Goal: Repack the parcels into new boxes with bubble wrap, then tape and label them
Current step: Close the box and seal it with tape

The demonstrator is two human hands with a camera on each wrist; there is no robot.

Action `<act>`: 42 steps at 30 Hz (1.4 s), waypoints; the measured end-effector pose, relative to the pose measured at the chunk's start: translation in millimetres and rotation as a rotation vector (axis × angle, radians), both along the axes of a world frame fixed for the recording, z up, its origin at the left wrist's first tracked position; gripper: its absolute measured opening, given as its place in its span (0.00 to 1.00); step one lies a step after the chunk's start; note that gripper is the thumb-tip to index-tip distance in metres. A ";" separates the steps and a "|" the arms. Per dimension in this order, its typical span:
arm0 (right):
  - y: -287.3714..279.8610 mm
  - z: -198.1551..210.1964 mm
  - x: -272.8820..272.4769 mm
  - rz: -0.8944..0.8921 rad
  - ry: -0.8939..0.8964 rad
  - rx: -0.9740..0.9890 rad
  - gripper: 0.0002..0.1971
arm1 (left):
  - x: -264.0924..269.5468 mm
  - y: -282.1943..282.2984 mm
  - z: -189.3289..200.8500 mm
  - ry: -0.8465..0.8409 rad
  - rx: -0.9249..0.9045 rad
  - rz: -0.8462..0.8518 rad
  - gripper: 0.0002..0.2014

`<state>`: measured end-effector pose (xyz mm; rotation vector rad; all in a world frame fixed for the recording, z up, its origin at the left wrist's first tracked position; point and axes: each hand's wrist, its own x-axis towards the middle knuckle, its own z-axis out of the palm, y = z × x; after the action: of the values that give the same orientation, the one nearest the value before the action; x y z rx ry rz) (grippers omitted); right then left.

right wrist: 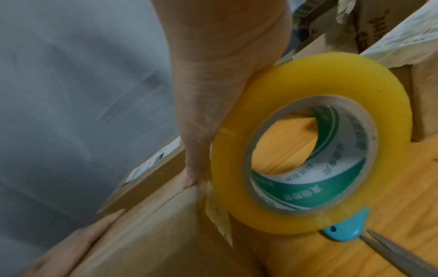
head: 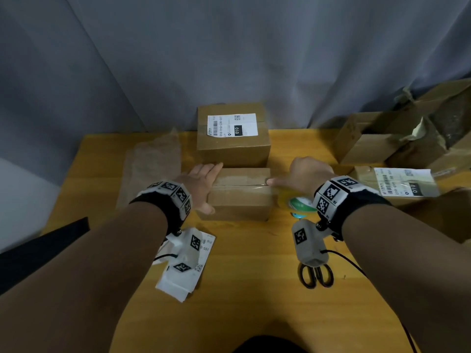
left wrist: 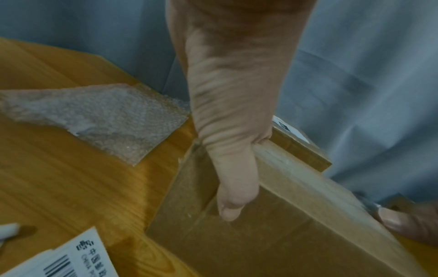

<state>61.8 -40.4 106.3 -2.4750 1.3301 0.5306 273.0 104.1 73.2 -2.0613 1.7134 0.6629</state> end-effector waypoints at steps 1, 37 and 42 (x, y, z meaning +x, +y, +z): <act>0.0 -2.9 -0.2 -0.006 -0.003 0.011 0.32 | -0.7 0.6 0.2 -0.015 0.001 -0.013 0.61; 43.9 -48.2 -39.7 -0.307 -0.337 0.432 0.32 | -100.1 10.3 -17.1 0.016 -0.130 0.049 0.45; 54.4 -48.3 -53.8 -0.377 -0.326 0.412 0.31 | -104.7 3.5 -17.6 0.010 -0.201 -0.101 0.44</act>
<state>8.0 13.9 58.1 -1.8296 1.3464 0.2612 168.2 107.6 55.5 -2.0872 1.9453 0.4877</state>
